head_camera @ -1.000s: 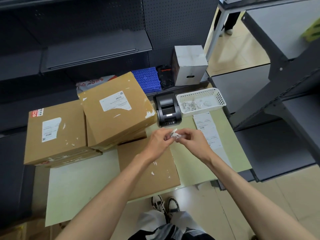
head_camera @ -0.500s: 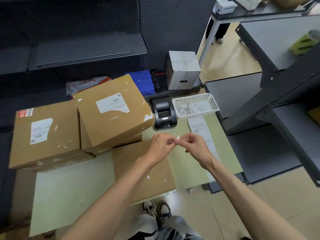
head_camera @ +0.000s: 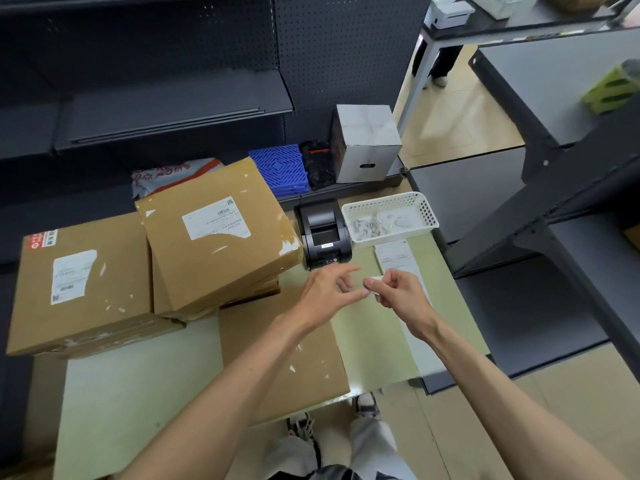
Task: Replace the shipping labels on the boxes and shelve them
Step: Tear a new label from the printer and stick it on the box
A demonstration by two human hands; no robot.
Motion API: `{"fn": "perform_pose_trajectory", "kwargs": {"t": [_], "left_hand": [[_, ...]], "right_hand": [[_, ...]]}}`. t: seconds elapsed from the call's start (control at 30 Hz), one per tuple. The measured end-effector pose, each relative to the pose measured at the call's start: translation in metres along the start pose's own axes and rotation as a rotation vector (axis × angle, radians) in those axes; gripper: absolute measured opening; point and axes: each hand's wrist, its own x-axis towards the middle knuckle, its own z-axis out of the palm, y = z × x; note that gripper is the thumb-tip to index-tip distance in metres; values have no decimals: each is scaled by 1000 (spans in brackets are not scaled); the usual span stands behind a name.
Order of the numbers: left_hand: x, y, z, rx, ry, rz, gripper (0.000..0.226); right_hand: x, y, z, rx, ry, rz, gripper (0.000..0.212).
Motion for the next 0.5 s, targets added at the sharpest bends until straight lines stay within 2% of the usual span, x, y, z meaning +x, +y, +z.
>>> {"fn": "perform_pose_trajectory", "kwargs": {"t": [0.1,0.2,0.37,0.5], "left_hand": [[15,5,10,44,-68,84,36],[32,6,24,131,-56,159,16],[66,6,48,227,16,128,17],[101,8,66,291,48,52,16]], "right_hand": [[13,2,-5,-14,-27,-47,34],[28,-1,-21,-76,-70,-82,29],[56,-5,-52,-357,-151,-154,25],[82,0,-69,-483,-8,-132,23]]}}
